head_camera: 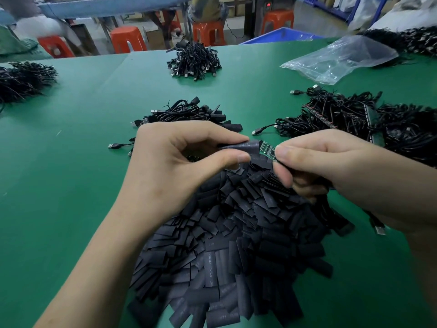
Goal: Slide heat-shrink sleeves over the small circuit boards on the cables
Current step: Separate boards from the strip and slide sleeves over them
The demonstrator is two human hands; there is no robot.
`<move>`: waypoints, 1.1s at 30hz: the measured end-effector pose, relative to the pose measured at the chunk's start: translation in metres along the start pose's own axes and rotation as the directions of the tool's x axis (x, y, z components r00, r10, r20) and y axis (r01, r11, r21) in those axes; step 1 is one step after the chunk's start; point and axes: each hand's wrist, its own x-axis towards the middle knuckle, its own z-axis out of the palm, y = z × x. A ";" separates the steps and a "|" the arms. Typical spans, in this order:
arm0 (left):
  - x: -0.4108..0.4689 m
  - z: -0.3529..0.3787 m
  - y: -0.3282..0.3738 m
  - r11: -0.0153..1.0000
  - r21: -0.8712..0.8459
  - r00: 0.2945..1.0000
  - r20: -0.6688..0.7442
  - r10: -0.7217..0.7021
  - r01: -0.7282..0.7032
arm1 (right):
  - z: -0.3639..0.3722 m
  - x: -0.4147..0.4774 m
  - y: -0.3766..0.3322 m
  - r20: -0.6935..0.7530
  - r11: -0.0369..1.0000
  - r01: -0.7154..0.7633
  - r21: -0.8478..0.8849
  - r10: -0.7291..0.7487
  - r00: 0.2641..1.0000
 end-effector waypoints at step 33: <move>0.001 -0.008 0.007 0.958 0.234 0.957 0.273 0.101 -0.168 | 0.006 0.000 0.005 0.070 0.986 -0.072 -0.149 0.083 0.994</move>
